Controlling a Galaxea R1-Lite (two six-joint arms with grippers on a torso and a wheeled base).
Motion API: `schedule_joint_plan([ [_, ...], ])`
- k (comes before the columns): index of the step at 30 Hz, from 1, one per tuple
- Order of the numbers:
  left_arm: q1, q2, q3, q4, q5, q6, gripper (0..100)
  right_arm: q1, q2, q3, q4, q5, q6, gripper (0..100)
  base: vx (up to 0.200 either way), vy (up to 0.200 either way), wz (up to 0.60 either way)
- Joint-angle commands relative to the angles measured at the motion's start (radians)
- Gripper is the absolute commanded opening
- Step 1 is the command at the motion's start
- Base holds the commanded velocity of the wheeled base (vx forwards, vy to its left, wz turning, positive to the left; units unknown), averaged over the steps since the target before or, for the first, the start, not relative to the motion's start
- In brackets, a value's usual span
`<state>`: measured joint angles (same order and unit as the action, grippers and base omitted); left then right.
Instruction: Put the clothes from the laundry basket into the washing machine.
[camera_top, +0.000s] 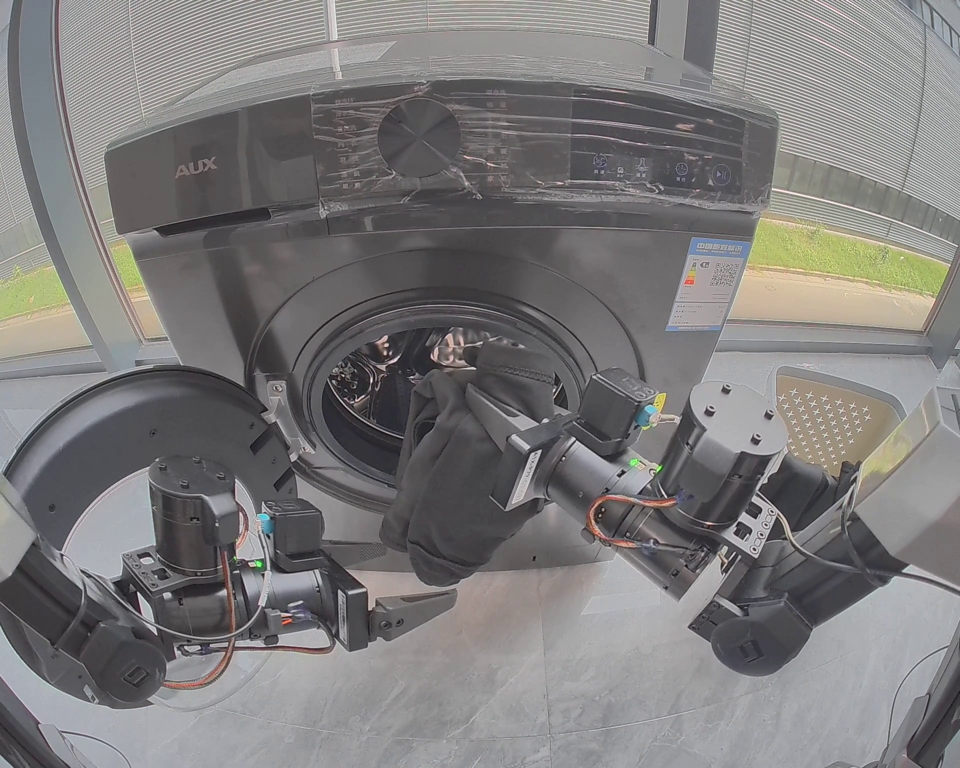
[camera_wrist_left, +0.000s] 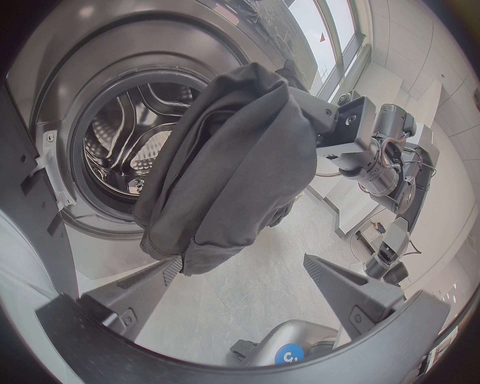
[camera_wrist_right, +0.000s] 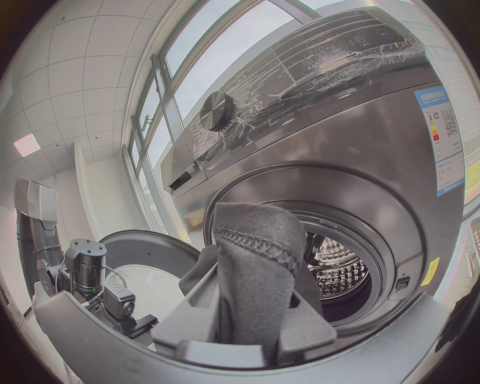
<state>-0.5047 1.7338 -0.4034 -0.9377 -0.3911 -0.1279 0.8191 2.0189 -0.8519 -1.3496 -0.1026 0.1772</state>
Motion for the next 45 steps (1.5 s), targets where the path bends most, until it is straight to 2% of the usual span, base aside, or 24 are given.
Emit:
schedule_joint_plan([
  [1,0.002,0.050,-0.008,-0.012,-0.002,0.001,100,0.005,0.001,-0.003,0.000,0.000,-0.001,0,0.000,0.000,0.00],
  [16,-0.015,0.178,-0.015,-0.190,-0.005,-0.027,100,0.005,0.034,-0.003,-0.039,0.000,-0.005,0,0.000,0.000,0.00],
  [22,-0.017,0.230,-0.022,-0.208,0.003,-0.012,100,0.006,0.044,-0.004,-0.043,0.000,-0.005,0,0.000,0.000,0.00],
  [30,-0.017,0.337,-0.015,-0.405,0.020,-0.019,100,0.006,0.044,0.001,-0.043,0.000,-0.005,0,0.000,0.000,0.00],
  [36,-0.017,0.351,-0.022,-0.412,0.023,-0.019,100,0.008,0.044,0.001,-0.045,0.000,-0.005,0,0.000,0.000,0.00],
  [43,-0.017,0.359,-0.049,-0.420,0.055,-0.018,100,0.008,0.044,0.001,-0.045,0.000,-0.005,0,0.000,0.000,0.00],
  [44,-0.017,0.366,-0.064,-0.432,0.064,-0.019,0,0.008,0.044,0.001,-0.045,0.000,-0.005,0,0.000,0.000,0.00],
  [45,-0.017,0.372,-0.071,-0.441,0.069,-0.019,0,0.008,0.044,0.001,-0.045,0.000,-0.005,0,0.000,0.000,0.00],
])
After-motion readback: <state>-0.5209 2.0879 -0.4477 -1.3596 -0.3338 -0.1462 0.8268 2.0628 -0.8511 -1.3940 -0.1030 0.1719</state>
